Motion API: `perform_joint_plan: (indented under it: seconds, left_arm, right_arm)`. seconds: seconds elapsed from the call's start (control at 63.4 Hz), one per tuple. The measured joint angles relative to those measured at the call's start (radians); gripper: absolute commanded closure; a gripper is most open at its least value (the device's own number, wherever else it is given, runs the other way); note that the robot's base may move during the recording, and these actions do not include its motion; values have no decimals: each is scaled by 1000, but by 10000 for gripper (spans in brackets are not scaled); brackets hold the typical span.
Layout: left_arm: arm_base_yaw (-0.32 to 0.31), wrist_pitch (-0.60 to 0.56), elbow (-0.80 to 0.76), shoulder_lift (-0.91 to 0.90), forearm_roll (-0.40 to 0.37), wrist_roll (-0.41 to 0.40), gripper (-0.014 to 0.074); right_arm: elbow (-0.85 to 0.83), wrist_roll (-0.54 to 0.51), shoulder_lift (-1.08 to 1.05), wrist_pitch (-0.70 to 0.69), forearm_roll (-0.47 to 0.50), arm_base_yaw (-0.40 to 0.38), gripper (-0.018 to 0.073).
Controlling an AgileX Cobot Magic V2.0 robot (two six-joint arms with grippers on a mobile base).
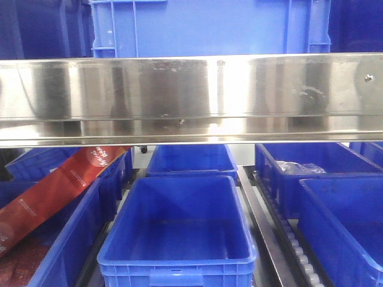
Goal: Place valve from conveyor to right shelf box
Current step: 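Lower both valves into the blue bin and open both grippers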
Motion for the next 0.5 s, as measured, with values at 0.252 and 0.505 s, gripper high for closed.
perform_joint_plan:
  seconds: [0.252, 0.505]
  left_arm:
    - [-94, 56, -239, 242, 21, -141, 708]
    - [-123, 56, -286, 362, -5, -150, 708]
  right_arm:
    - [-301, 0, 278, 56, 0, 100, 727]
    - [-428, 0, 472, 72, 8, 120, 727]
